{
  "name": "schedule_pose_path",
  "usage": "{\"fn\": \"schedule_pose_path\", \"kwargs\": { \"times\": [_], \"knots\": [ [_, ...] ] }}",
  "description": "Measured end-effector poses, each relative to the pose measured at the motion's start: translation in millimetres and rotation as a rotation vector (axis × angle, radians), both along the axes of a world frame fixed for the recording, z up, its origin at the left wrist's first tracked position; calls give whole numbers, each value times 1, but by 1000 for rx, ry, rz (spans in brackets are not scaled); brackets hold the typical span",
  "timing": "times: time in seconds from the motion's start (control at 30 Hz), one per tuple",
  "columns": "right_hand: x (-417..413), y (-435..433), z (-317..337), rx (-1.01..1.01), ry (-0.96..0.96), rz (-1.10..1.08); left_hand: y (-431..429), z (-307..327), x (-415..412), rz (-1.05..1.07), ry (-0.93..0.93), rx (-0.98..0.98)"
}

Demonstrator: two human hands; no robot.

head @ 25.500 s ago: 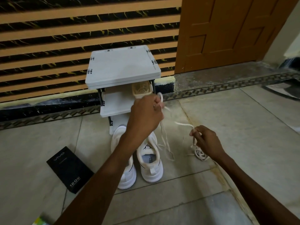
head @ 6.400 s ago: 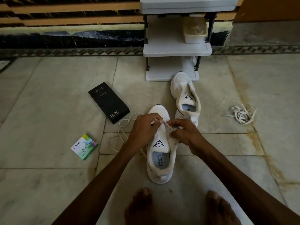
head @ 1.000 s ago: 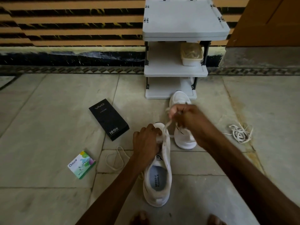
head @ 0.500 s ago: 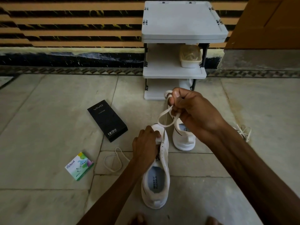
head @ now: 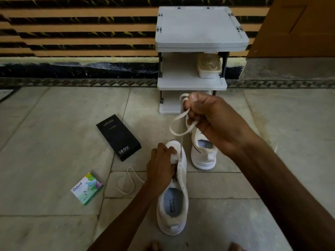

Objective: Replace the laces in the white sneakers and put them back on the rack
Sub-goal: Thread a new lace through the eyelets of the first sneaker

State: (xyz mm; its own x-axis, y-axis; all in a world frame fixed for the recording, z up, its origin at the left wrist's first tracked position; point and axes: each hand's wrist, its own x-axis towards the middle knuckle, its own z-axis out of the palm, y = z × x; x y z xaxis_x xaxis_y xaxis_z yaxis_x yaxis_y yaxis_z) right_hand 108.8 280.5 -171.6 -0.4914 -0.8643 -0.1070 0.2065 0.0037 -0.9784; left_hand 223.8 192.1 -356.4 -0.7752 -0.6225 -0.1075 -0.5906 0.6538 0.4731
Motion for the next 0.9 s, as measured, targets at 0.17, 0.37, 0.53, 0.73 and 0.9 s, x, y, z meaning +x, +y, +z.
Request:
{"fn": "schedule_pose_path", "kwargs": {
  "times": [0.17, 0.37, 0.53, 0.73, 0.9],
  "knots": [
    [-3, 4, -31, 435, 569, 7, -16, 3, 3, 149, -106, 225],
    [1, 4, -61, 716, 1152, 180, -30, 22, 0, 136, -86, 490],
    [-3, 4, -62, 763, 1480, 51, -44, 73, -6, 130, 132, 674],
    [-25, -6, -28, 408, 1143, -118, -57, 147, -8, 6, 328, 761],
    [-35, -14, 26, 151, 642, -186, -64, 215, -13, -16, 426, 737]
  ]
}}
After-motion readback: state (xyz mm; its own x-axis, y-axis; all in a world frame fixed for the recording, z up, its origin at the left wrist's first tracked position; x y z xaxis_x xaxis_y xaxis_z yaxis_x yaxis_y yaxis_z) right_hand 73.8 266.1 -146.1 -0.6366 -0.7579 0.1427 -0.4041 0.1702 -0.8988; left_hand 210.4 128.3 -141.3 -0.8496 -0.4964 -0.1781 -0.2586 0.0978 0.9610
